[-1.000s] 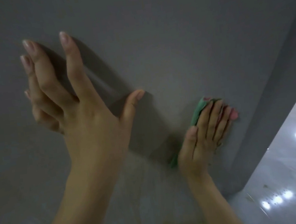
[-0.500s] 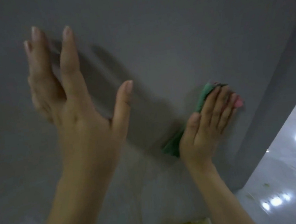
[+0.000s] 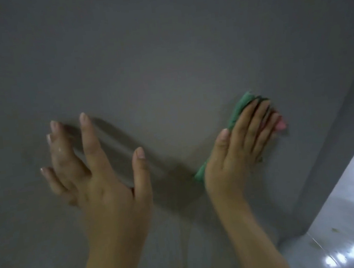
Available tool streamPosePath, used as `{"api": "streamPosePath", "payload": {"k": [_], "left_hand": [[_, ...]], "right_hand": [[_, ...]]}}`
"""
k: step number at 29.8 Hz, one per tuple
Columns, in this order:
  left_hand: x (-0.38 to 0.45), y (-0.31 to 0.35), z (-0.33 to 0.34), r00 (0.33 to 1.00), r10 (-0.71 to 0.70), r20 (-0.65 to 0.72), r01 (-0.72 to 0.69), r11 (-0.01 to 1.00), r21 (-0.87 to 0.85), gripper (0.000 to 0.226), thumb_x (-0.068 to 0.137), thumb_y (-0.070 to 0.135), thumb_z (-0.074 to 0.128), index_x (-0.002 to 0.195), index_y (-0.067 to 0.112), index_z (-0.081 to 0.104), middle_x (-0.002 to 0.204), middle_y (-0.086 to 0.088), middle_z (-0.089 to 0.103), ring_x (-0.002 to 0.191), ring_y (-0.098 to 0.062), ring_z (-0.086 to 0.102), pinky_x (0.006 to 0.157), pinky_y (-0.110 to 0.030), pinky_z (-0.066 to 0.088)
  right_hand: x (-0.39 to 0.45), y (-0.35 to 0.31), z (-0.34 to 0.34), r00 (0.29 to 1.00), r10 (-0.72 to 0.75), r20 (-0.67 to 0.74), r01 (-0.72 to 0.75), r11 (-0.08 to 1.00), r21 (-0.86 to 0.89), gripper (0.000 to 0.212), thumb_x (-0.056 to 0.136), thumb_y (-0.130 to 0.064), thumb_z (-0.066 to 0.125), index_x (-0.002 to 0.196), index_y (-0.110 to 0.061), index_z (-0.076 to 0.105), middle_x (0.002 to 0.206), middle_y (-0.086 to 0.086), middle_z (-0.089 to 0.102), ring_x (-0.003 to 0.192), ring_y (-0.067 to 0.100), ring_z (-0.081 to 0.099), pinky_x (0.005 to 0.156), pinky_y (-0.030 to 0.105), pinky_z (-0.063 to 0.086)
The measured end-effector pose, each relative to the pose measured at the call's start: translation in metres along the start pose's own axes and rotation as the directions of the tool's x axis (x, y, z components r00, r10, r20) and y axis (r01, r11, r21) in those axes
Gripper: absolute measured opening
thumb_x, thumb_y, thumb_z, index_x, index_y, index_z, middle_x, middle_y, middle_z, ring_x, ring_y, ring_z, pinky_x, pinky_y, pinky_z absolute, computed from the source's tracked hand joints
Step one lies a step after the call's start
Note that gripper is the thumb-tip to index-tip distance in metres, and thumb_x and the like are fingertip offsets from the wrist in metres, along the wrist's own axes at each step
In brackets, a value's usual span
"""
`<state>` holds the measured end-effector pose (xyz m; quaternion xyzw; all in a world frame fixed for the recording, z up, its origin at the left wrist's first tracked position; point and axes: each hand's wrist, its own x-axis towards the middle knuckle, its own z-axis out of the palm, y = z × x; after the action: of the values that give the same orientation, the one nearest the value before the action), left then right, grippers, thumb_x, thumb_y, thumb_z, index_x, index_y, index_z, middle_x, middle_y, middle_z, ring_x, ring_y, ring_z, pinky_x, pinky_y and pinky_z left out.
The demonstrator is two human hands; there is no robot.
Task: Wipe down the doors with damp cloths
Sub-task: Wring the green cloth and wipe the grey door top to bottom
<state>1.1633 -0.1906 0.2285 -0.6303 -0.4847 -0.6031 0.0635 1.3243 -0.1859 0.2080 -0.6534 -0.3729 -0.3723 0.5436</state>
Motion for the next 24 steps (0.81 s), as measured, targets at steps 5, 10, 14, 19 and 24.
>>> {"api": "streamPosePath", "payload": {"k": [5, 10, 14, 19, 24], "left_hand": [[0.004, -0.005, -0.005, 0.999, 0.035, -0.011, -0.036, 0.999, -0.017, 0.068, 0.088, 0.039, 0.047, 0.147, 0.012, 0.030, 0.156, -0.018, 0.018, 0.144, -0.028, 0.016, 0.114, -0.048, 0.002], [0.001, -0.025, -0.012, 0.997, 0.072, -0.032, -0.073, 0.997, -0.039, 0.064, 0.088, 0.034, 0.049, 0.146, 0.014, 0.034, 0.155, -0.019, 0.020, 0.143, -0.028, 0.017, 0.113, -0.049, 0.008], [0.001, -0.043, -0.013, 0.995, 0.060, -0.079, -0.063, 0.998, -0.032, 0.064, 0.088, 0.030, 0.050, 0.147, 0.011, 0.032, 0.154, -0.022, 0.017, 0.143, -0.031, 0.014, 0.114, -0.047, 0.008], [-0.009, -0.057, -0.018, 0.999, 0.039, -0.031, -0.039, 0.999, -0.007, 0.064, 0.088, 0.029, 0.048, 0.147, 0.007, 0.032, 0.154, -0.025, 0.015, 0.144, -0.034, 0.013, 0.114, -0.050, 0.007], [-0.005, -0.071, -0.022, 0.999, -0.051, -0.017, 0.051, 0.999, 0.010, 0.067, 0.089, 0.034, 0.043, 0.150, 0.014, 0.024, 0.156, -0.022, 0.010, 0.145, -0.031, 0.008, 0.115, -0.047, 0.002]], "right_hand": [[-0.056, -0.019, -0.005, 0.860, -0.427, 0.281, 0.423, 0.903, 0.077, 0.044, 0.101, -0.033, 0.022, 0.140, -0.015, 0.029, 0.150, 0.006, 0.030, 0.135, 0.036, 0.024, 0.117, 0.043, 0.005], [0.031, -0.004, 0.001, 0.961, -0.275, 0.010, 0.275, 0.961, -0.040, 0.052, 0.100, -0.026, 0.025, 0.143, 0.002, 0.025, 0.148, 0.020, 0.029, 0.138, 0.042, 0.022, 0.117, 0.046, 0.005], [0.012, -0.019, 0.010, 0.913, -0.406, 0.039, 0.407, 0.912, -0.051, 0.053, 0.100, -0.029, 0.024, 0.146, -0.004, 0.025, 0.151, 0.013, 0.027, 0.139, 0.040, 0.023, 0.117, 0.048, 0.009], [-0.006, 0.007, -0.006, 0.667, -0.711, 0.223, 0.728, 0.686, 0.009, 0.051, 0.100, -0.032, 0.025, 0.148, -0.016, 0.022, 0.149, 0.004, 0.034, 0.146, 0.023, 0.007, 0.118, 0.040, 0.004], [0.031, -0.053, 0.013, 0.840, -0.541, 0.035, 0.542, 0.838, -0.065, 0.052, 0.099, -0.031, 0.027, 0.146, -0.007, 0.026, 0.151, 0.008, 0.030, 0.139, 0.037, 0.022, 0.117, 0.047, 0.008]]}}
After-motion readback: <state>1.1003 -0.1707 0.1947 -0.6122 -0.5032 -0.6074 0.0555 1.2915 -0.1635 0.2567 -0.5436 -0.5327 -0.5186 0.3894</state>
